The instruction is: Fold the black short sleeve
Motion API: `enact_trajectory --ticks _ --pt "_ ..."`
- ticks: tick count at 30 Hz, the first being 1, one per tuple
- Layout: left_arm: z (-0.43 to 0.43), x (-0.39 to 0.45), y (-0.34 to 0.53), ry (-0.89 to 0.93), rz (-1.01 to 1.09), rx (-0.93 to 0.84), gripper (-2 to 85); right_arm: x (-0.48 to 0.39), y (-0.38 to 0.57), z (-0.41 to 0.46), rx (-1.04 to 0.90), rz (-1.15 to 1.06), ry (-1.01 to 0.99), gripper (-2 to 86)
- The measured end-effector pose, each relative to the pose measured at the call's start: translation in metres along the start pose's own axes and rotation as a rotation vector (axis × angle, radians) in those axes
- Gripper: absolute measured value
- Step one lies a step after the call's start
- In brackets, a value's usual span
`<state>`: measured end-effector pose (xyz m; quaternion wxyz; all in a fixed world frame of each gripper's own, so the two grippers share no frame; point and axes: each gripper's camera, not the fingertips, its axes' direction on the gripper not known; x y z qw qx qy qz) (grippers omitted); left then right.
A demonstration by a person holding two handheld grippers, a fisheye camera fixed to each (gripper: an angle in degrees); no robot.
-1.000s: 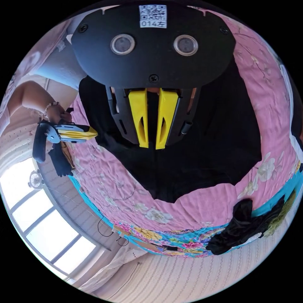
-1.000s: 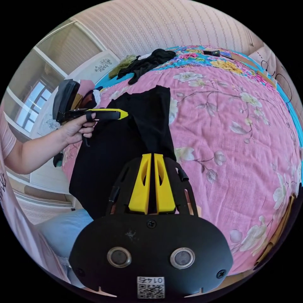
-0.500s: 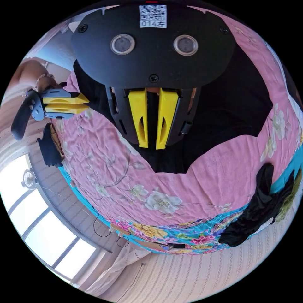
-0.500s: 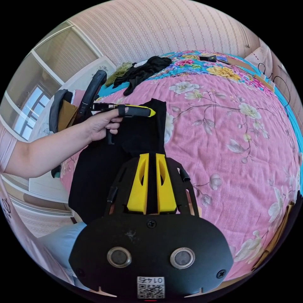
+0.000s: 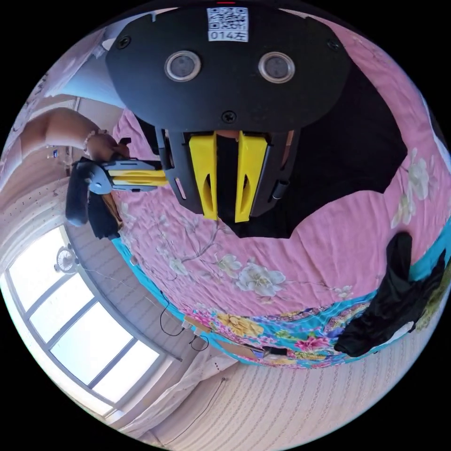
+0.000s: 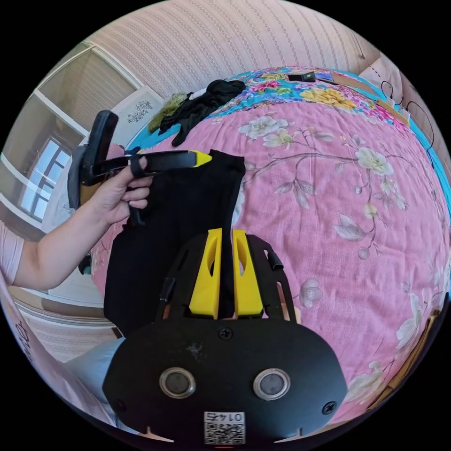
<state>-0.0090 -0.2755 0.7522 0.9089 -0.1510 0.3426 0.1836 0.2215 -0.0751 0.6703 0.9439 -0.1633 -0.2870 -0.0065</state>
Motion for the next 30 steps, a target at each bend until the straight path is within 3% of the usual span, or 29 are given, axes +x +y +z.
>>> enact_trajectory --ticks 5,7,11,17,30 --pt "-0.083 -0.057 0.063 -0.315 -0.164 0.047 6.5 0.002 -0.064 0.017 0.044 -0.052 0.036 7.5" --pt "-0.098 -0.087 0.080 -0.348 -0.256 0.036 6.7 0.004 -0.087 0.034 0.022 -0.041 0.042 8.9" --pt "-0.112 -0.129 0.096 -0.360 -0.325 0.030 8.2 0.013 -0.117 0.072 -0.082 -0.041 0.143 7.9" --pt "-0.101 -0.157 0.098 -0.347 -0.312 -0.050 9.3 0.051 -0.118 0.056 -0.016 0.078 -0.069 2.2" --pt "-0.115 -0.195 0.141 -0.335 -0.429 -0.055 9.3 0.058 -0.128 0.057 -0.082 0.043 -0.071 1.0"
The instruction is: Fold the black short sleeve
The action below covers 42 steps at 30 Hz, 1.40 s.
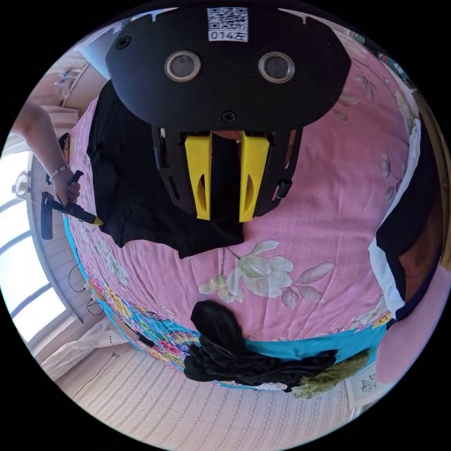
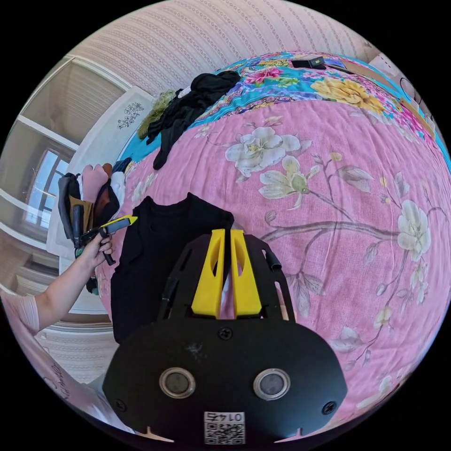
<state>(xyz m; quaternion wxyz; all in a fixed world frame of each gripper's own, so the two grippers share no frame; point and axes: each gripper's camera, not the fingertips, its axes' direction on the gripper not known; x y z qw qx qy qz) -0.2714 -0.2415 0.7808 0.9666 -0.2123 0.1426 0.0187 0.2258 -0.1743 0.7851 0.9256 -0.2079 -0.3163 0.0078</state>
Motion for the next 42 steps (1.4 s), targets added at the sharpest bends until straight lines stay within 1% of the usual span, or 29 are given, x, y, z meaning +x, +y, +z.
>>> enact_trajectory --ticks 4,6,7,9,11,13,16,20,24,27,29,30,33,35,39,42 --pt "-0.024 -0.018 0.010 0.024 -0.021 0.083 8.6 -0.004 0.001 -0.007 -0.009 -0.037 0.009 1.0" --pt "-0.017 -0.028 0.010 0.023 -0.037 0.037 8.6 -0.005 0.002 -0.007 -0.010 -0.038 0.012 1.0" --pt "-0.009 -0.034 0.010 0.055 -0.037 -0.003 8.2 -0.005 0.004 -0.008 -0.008 -0.034 0.012 0.9" --pt "-0.005 -0.046 0.014 0.108 -0.039 -0.007 5.9 -0.004 0.008 -0.013 0.005 -0.016 -0.009 0.9" --pt "-0.013 -0.070 0.021 0.300 -0.092 -0.007 1.5 -0.005 0.016 -0.029 0.062 0.004 -0.101 0.9" --pt "-0.036 -0.080 0.034 0.347 -0.095 0.077 0.1 -0.010 0.024 -0.042 0.092 -0.014 -0.118 0.9" --pt "-0.079 -0.083 0.069 0.385 -0.020 0.174 -0.6 -0.021 0.045 -0.062 0.123 -0.074 -0.130 0.8" --pt "-0.135 -0.083 0.136 0.404 0.069 0.249 -0.7 -0.033 0.092 -0.091 0.181 -0.160 -0.153 0.8" --pt "-0.161 -0.081 0.202 0.389 0.132 0.253 -0.8 -0.042 0.145 -0.105 0.197 -0.214 -0.181 0.8" --pt "-0.170 -0.077 0.263 0.359 0.172 0.250 -0.8 -0.052 0.196 -0.108 0.165 -0.253 -0.181 0.8" --pt "-0.168 -0.077 0.312 0.350 0.158 0.240 -0.8 -0.056 0.243 -0.103 0.138 -0.249 -0.187 0.8" --pt "-0.167 -0.077 0.323 0.349 0.144 0.237 -0.8 -0.056 0.254 -0.101 0.131 -0.241 -0.190 0.8" --pt "-0.166 -0.079 0.378 0.379 0.063 0.221 -0.8 -0.060 0.309 -0.090 0.086 -0.184 -0.186 0.8" --pt "-0.169 -0.076 0.416 0.341 0.037 0.203 -0.8 -0.072 0.346 -0.088 0.090 -0.155 -0.171 0.8" --pt "-0.178 -0.075 0.460 0.328 0.005 0.194 -0.7 -0.084 0.386 -0.082 0.067 -0.110 -0.149 0.8" --pt "-0.179 -0.072 0.486 0.265 0.025 0.162 -0.6 -0.094 0.411 -0.084 0.058 -0.114 -0.141 0.8"
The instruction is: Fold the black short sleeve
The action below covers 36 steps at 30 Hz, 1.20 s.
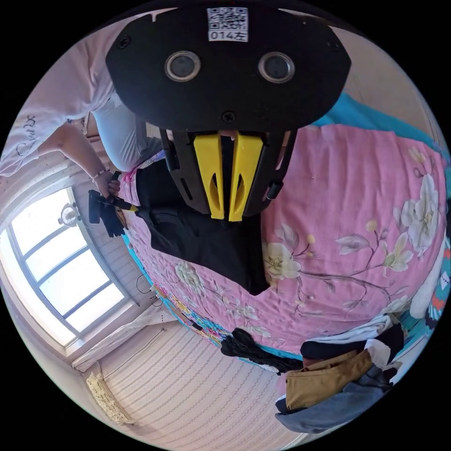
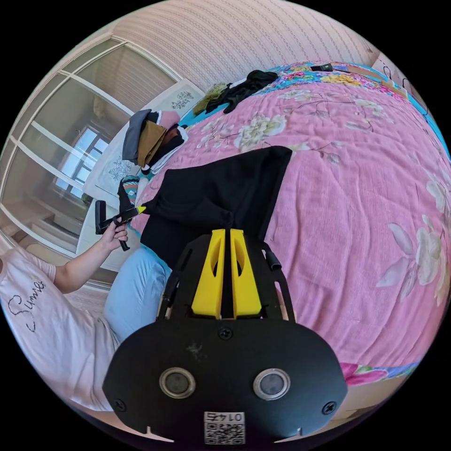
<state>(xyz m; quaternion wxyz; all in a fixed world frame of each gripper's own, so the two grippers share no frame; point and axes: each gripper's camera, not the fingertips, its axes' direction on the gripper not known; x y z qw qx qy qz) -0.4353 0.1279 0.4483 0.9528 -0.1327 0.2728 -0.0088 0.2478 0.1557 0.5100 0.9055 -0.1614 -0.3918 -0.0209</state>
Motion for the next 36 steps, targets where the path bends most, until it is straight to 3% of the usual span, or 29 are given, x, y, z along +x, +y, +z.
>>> enact_trajectory --ticks 6,9,13,19,22,25,30,36 --pt "-0.003 0.003 0.036 -0.008 -0.016 -0.037 1.4 -0.020 0.030 0.003 -0.064 0.001 0.072 1.0" --pt "-0.025 0.011 0.047 -0.107 -0.032 0.000 4.6 -0.026 0.042 -0.008 -0.065 0.026 0.099 1.3" --pt "-0.052 0.049 0.050 -0.118 0.114 0.059 5.1 -0.060 0.039 -0.027 0.001 -0.060 0.162 3.1" --pt "0.010 0.106 0.037 -0.081 0.256 -0.073 9.2 -0.112 0.009 0.030 -0.100 -0.227 0.176 8.3" --pt "0.037 0.105 0.041 -0.081 0.243 -0.186 8.4 -0.119 0.012 0.052 -0.210 -0.233 0.215 3.7" --pt "0.026 0.110 0.055 -0.085 0.279 -0.164 4.8 -0.124 0.027 0.042 -0.192 -0.254 0.191 0.0" --pt "0.012 0.122 0.078 -0.055 0.319 -0.202 3.1 -0.135 0.053 0.028 -0.210 -0.295 0.119 -0.8" --pt "-0.001 0.131 0.096 -0.075 0.321 -0.256 7.7 -0.132 0.074 0.032 -0.290 -0.253 0.129 0.3"
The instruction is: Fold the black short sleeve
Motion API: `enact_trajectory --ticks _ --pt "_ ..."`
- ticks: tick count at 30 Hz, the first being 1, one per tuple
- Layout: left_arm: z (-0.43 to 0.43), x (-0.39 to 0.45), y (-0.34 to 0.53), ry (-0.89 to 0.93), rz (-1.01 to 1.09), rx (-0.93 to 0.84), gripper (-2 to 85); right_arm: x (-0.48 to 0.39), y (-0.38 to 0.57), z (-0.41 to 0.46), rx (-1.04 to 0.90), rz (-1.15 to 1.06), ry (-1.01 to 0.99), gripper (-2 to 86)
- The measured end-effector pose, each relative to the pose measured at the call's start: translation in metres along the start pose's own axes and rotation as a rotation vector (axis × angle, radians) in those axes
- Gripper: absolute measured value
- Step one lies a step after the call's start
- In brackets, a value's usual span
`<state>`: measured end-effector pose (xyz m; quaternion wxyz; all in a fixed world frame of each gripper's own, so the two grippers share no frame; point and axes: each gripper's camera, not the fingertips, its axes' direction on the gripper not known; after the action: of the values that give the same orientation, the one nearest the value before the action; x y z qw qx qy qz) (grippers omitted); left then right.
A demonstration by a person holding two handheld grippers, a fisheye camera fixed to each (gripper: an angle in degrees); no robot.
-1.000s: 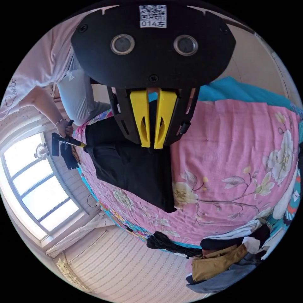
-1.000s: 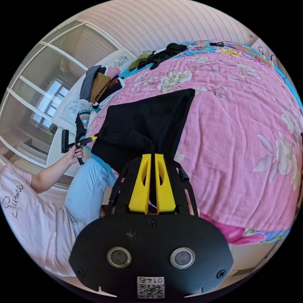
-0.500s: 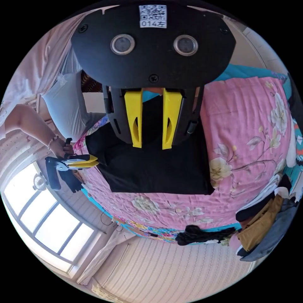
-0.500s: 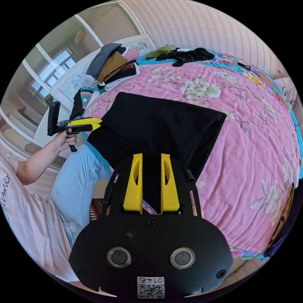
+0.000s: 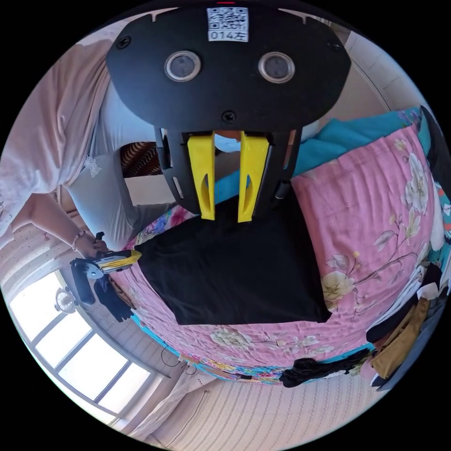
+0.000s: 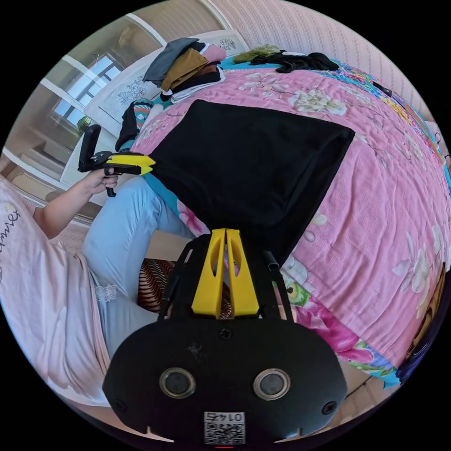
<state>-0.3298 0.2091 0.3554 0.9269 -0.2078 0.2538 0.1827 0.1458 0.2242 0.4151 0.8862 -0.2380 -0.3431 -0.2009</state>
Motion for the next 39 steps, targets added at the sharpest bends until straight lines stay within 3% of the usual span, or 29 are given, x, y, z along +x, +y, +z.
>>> enact_trajectory --ticks 7,11,21,26,30,33,39 --pt "-0.016 -0.022 0.008 -0.122 -0.247 0.105 8.7 0.023 0.008 -0.027 0.217 0.286 0.042 7.3" --pt "0.006 -0.031 0.002 -0.124 -0.348 0.067 8.4 0.033 0.003 -0.010 0.207 0.383 -0.026 6.0" --pt "-0.008 -0.013 -0.001 -0.062 -0.306 0.037 2.5 0.019 0.016 -0.033 0.233 0.368 -0.072 0.3" --pt "0.010 -0.008 -0.002 -0.142 -0.303 -0.067 4.0 0.018 0.014 -0.018 0.176 0.397 -0.076 0.3" --pt "-0.010 0.002 0.003 -0.196 -0.299 -0.019 5.7 0.013 0.019 -0.022 0.157 0.417 -0.048 0.5" --pt "-0.026 0.028 0.000 -0.234 -0.203 0.046 4.6 -0.010 0.016 -0.038 0.173 0.302 0.068 0.2" --pt "0.038 0.109 -0.045 -0.050 0.064 0.049 -0.4 -0.071 -0.092 -0.025 0.197 -0.032 0.182 -0.3"
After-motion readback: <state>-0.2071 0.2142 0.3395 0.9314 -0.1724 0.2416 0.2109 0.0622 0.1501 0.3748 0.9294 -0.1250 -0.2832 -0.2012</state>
